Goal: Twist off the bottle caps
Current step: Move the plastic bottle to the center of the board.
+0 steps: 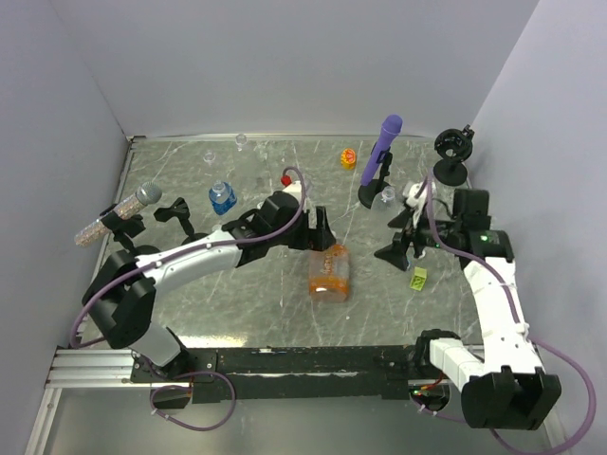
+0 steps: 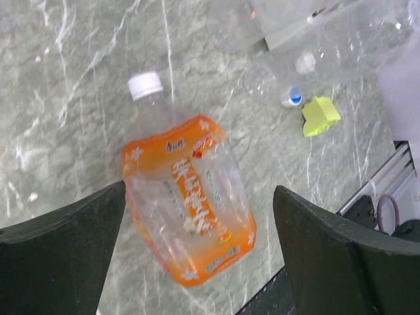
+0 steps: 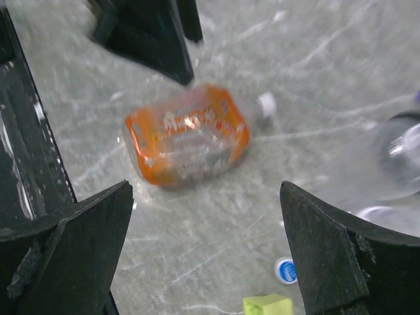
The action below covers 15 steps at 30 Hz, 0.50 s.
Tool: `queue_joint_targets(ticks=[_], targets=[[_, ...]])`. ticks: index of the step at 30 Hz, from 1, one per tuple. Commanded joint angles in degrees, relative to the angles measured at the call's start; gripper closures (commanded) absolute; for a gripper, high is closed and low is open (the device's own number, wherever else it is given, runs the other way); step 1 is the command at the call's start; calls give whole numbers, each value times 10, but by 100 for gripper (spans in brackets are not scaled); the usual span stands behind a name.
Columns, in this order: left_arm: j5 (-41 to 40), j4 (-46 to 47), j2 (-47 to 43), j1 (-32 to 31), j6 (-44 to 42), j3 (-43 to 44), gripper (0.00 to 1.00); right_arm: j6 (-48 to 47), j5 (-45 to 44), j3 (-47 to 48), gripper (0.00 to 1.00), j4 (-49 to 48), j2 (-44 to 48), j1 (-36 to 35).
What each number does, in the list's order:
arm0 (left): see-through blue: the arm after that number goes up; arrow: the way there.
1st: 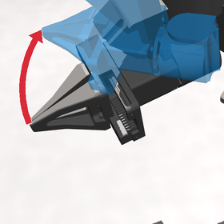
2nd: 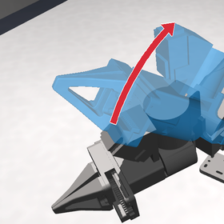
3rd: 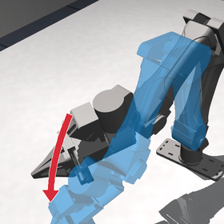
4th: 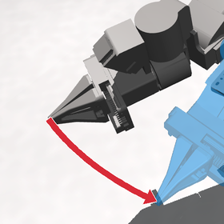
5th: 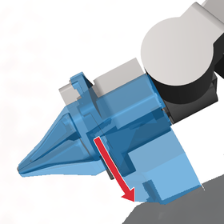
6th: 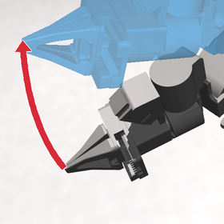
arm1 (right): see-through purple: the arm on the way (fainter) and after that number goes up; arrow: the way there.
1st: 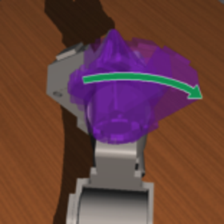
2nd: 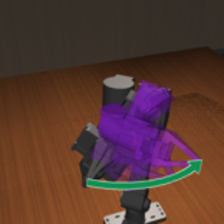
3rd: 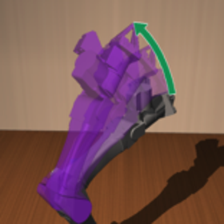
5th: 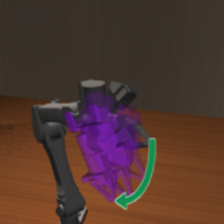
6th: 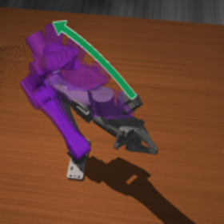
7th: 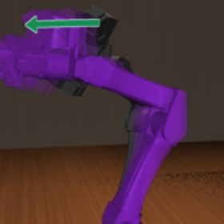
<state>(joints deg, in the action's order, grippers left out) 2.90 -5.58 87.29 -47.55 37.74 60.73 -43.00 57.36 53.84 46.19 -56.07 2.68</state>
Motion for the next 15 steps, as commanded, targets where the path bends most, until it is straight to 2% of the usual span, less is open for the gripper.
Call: queue_joint_targets(ticks=[1,3,7,13,15], targets=[[0,48,31,0,8,47,3,13,64,103,1,72,12,13],[0,51,49,0,8,55,4,48,75,126,1,74,6,17],[-10,58,93,4,22,94,3,158,90,120,1,5,11,24],[-76,-51,159,4,72,176,1,218,121,40,1,-101,42,54],[-85,-66,171,3,74,188,3,234,145,9,1,-138,53,70]])
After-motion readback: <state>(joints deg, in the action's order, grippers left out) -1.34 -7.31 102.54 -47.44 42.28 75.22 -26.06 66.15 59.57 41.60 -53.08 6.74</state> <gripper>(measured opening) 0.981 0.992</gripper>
